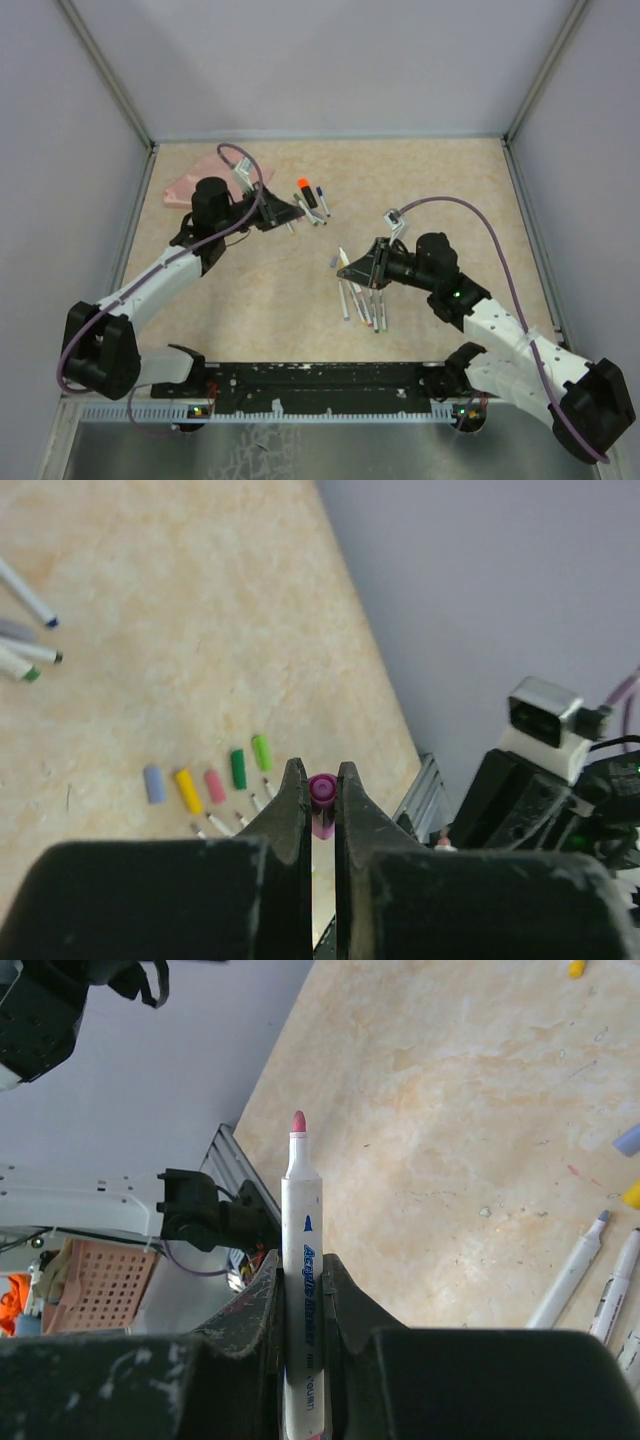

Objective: Open the pen caps
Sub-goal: Open the pen cap from the pen, then place the pen cap at the center of the board.

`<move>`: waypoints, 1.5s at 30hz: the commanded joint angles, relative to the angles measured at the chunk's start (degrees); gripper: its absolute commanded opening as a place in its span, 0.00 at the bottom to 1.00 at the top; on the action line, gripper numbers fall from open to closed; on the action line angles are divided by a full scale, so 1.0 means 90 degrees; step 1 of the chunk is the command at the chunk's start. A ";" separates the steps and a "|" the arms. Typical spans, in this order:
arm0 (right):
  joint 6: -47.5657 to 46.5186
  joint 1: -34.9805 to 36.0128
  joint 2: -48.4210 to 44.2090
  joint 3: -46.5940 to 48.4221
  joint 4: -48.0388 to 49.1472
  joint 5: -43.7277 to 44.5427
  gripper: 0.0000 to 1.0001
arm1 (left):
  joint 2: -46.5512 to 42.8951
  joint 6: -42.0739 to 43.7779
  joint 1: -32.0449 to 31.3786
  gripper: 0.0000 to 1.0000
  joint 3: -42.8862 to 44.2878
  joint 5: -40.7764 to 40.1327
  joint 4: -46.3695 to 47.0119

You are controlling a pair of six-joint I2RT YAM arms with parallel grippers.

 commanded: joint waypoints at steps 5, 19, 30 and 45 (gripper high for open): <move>-0.0212 0.0020 0.0003 0.0080 0.0027 0.0183 0.00 | 0.0493 0.1033 -0.1080 0.01 0.0019 -0.1528 -0.2677; -0.0173 0.0020 -0.0260 -0.0130 -0.0227 0.0391 0.00 | 0.2695 0.1382 -0.1670 0.01 0.1465 -0.2615 -0.4007; -0.0209 0.0020 -0.0231 -0.0155 -0.0265 0.0375 0.00 | 0.3637 0.1570 -0.1694 0.14 0.2224 -0.2489 -0.4264; -0.0255 0.0020 -0.0154 -0.0163 -0.0278 0.0335 0.00 | 0.4021 0.1640 -0.1703 0.30 0.2523 -0.2422 -0.4394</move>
